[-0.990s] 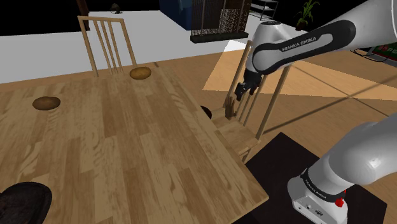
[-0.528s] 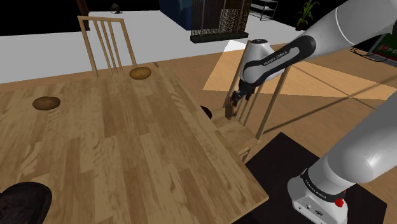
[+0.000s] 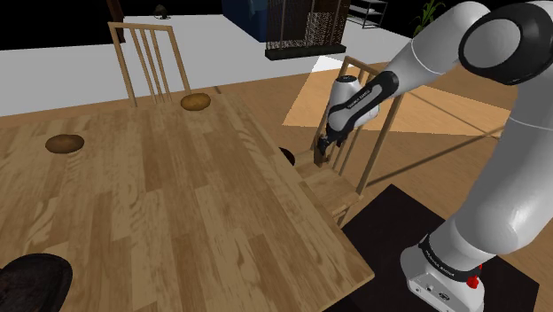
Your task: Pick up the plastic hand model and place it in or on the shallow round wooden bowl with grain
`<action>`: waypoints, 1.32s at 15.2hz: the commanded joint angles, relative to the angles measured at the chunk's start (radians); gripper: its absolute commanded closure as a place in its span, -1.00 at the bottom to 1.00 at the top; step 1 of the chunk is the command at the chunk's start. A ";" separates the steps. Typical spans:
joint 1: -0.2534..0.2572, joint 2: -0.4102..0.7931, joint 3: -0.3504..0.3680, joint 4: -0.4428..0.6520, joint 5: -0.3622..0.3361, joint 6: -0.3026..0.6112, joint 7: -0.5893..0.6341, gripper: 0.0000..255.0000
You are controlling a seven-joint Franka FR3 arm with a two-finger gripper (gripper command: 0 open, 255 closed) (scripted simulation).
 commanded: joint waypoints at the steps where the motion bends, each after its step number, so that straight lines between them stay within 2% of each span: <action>1: -0.009 0.080 -0.014 0.053 -0.011 0.025 0.001 -1.00; 3: -0.012 0.140 -0.023 0.094 -0.017 0.043 0.005 -1.00; 10: -0.018 0.230 -0.028 0.115 -0.023 0.113 0.009 -1.00; 18: -0.020 0.238 -0.027 0.118 -0.025 0.118 0.011 -1.00; 19: -0.019 0.240 -0.028 0.116 -0.026 0.121 0.013 1.00; 20: -0.020 0.238 -0.028 0.113 -0.026 0.123 0.012 1.00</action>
